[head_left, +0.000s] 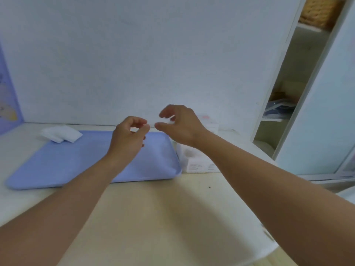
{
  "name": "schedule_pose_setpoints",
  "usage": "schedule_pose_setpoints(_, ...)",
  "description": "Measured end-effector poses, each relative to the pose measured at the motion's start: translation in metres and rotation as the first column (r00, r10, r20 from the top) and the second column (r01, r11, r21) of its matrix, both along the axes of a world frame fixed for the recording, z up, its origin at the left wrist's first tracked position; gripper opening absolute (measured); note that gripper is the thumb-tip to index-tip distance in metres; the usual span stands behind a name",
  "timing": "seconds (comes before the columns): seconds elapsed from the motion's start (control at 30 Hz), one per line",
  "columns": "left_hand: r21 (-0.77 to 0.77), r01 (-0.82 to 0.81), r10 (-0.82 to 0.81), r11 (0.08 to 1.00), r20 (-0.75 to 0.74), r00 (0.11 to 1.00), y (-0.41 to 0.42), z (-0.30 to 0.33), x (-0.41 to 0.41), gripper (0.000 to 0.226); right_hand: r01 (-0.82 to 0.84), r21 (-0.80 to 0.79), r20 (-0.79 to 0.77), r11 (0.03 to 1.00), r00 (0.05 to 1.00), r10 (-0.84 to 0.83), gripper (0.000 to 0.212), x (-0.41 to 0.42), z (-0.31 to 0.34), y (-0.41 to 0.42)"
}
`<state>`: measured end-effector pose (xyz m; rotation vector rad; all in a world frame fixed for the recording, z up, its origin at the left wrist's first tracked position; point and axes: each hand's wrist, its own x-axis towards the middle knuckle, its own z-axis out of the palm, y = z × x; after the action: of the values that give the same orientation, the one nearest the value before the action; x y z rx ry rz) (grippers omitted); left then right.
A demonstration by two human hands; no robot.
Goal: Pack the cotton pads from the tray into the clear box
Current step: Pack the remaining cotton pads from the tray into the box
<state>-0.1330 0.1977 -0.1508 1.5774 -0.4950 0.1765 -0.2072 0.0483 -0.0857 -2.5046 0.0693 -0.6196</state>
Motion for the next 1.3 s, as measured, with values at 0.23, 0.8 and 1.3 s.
schedule_pose_setpoints(0.23,0.339,-0.499,0.426,0.798,0.269,0.864,0.129,-0.009,0.069,0.039,-0.189,0.135,-0.335,0.973,0.915,0.224,0.060,0.087,-0.055,0.118)
schedule_pose_setpoints(0.8,0.207,-0.220,0.275,0.953,-0.296,0.915,0.203,-0.032,0.141,0.064,-0.244,0.115,-0.294,0.963,0.917,0.268,0.038,0.212,-0.094,0.218)
schedule_pose_setpoints(1.3,-0.046,-0.076,0.058,0.996,-0.306,0.950,0.155,-0.022,0.073,0.008,-0.250,0.568,-0.138,0.784,0.910,0.390,0.034,0.110,-0.065,0.148)
